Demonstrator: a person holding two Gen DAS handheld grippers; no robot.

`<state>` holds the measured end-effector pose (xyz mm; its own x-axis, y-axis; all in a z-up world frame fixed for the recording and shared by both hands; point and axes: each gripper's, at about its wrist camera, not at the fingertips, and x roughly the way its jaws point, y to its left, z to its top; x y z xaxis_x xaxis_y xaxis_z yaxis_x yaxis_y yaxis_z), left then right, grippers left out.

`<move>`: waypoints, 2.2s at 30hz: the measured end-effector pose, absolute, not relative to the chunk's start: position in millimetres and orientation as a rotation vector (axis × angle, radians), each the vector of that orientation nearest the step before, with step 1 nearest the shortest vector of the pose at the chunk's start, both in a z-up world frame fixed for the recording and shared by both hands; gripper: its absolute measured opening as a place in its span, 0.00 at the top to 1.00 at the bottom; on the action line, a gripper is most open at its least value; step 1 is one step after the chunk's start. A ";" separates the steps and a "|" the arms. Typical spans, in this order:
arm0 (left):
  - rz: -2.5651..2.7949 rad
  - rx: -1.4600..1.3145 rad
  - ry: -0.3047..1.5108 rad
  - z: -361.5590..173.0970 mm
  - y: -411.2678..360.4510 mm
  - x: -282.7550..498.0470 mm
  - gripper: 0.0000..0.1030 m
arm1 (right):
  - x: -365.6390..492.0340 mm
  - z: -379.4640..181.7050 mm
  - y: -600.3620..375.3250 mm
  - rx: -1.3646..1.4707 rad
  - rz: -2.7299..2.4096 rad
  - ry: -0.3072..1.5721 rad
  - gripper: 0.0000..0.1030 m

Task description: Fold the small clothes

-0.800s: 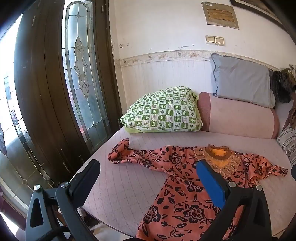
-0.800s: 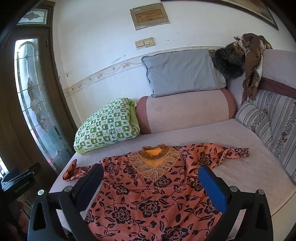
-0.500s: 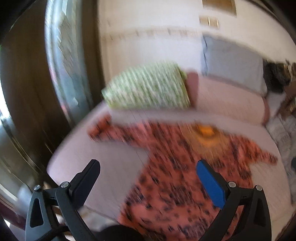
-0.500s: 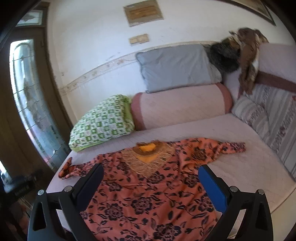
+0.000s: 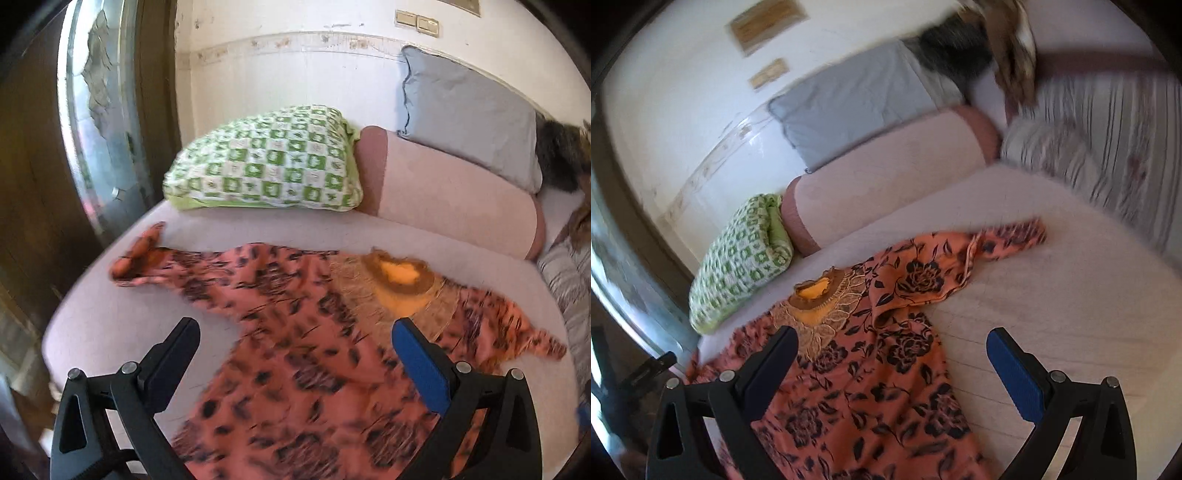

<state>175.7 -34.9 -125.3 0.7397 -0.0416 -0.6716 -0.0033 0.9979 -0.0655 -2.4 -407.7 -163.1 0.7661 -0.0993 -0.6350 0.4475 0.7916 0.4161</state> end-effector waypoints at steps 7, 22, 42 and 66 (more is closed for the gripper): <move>0.019 -0.041 0.820 -202.2 -60.4 229.3 0.00 | 52.9 -237.1 -489.5 0.977 -0.397 0.591 0.00; 0.179 0.131 0.866 -242.1 -29.8 292.2 0.00 | 140.4 -319.6 -605.8 1.321 -0.639 0.473 0.71; 0.405 -0.066 0.824 -215.3 91.5 306.0 0.00 | 314.0 -158.2 -311.7 1.014 0.227 0.514 0.85; 0.182 -0.043 0.914 -239.9 39.8 329.1 0.00 | 226.5 -276.9 -374.2 0.989 -0.074 0.731 0.16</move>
<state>329.1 39.8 -239.9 0.5964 0.1385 -0.7907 -0.1748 0.9838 0.0405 226.5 -374.2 -276.9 0.7625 0.2613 -0.5919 0.3746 0.5676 0.7331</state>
